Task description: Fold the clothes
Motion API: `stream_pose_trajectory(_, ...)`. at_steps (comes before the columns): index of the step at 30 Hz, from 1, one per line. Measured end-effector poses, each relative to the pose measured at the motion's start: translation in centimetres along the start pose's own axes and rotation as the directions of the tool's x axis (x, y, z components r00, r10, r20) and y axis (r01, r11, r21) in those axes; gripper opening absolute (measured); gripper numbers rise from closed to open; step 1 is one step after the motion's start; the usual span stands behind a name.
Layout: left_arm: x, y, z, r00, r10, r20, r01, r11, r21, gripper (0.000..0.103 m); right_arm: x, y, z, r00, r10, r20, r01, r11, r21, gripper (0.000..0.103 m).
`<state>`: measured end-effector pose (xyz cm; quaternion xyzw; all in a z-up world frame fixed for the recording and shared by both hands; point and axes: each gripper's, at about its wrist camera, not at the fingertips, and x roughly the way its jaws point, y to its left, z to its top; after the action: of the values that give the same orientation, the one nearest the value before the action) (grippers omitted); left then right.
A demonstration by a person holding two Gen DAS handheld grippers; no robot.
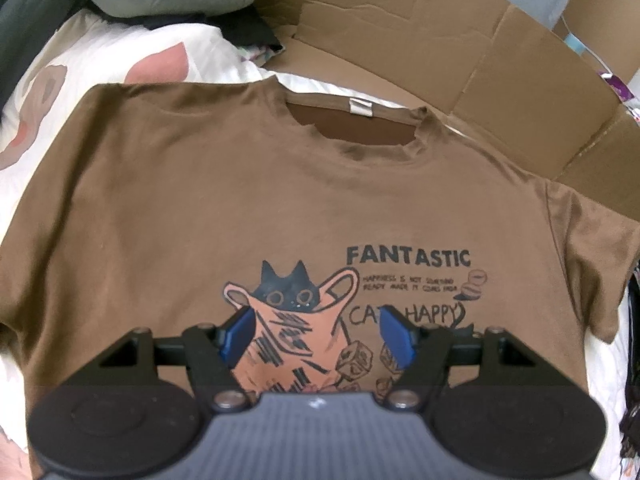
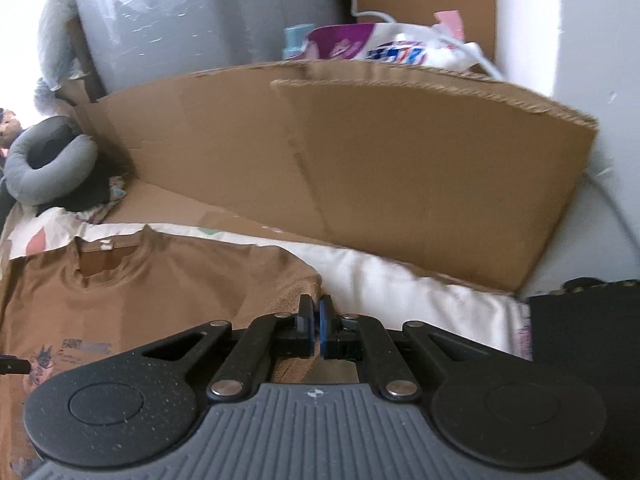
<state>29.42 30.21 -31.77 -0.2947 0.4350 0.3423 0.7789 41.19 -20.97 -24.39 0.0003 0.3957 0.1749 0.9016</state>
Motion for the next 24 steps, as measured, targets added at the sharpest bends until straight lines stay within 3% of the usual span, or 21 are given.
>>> stream_pose_trajectory(12, 0.5, -0.2, 0.2, 1.0, 0.001, -0.004, -0.001, 1.0, -0.004, 0.071, 0.1, -4.6, 1.2, 0.99, -0.118, -0.077, 0.118, 0.993, -0.011, 0.0)
stream_pose_trajectory(24, 1.2, -0.1, 0.3, 1.0, -0.002, -0.009, 0.003, 1.0, 0.008, 0.071, 4.1, -5.3, 2.8, 0.966, -0.207, -0.153, 0.198, 0.978, -0.069, 0.0)
